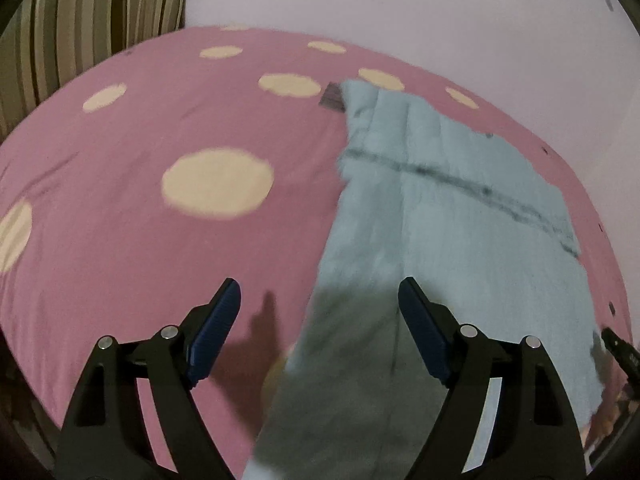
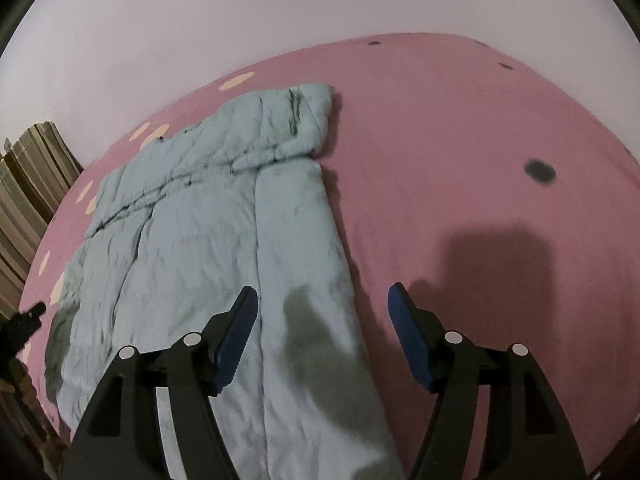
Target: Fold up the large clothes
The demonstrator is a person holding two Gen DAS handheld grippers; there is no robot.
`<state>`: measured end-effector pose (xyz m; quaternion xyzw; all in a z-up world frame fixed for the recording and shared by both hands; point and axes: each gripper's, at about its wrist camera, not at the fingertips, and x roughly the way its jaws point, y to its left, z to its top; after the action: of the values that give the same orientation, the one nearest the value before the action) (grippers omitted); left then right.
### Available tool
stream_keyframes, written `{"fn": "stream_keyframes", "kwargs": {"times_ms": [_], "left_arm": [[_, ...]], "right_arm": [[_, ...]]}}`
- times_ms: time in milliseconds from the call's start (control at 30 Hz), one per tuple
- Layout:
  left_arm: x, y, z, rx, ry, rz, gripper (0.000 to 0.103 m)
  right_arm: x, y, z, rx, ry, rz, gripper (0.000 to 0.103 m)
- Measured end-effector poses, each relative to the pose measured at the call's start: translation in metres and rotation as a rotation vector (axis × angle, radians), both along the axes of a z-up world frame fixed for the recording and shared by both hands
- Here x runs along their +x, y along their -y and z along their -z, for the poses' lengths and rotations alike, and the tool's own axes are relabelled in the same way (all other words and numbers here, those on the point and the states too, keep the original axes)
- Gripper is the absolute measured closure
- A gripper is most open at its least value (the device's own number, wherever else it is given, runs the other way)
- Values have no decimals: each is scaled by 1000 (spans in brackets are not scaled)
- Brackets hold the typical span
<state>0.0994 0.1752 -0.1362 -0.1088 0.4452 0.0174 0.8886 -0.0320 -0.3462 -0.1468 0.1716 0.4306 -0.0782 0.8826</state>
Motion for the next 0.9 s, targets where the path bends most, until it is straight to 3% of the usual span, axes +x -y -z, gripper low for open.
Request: {"fn": "stream_keyframes", "kwargs": {"times_ms": [267, 400, 533, 733, 767, 900], "left_arm": [[-48, -30, 13, -89, -32, -47, 22], [-62, -41, 23, -201, -62, -67, 22], [-71, -35, 25, -203, -54, -36, 22], [-75, -20, 28, -225, -56, 12, 39], [-75, -17, 28, -222, -56, 25, 46], [-76, -9, 29, -207, -56, 51, 63]], "right_arm": [[-62, 3, 13, 37, -58, 1, 36], [-75, -2, 17, 43, -51, 2, 36], [-83, -1, 16, 69, -42, 8, 37], [-77, -14, 19, 73, -52, -13, 72], [-77, -14, 19, 84, -51, -16, 76], [-80, -19, 19, 117, -40, -35, 84]]}}
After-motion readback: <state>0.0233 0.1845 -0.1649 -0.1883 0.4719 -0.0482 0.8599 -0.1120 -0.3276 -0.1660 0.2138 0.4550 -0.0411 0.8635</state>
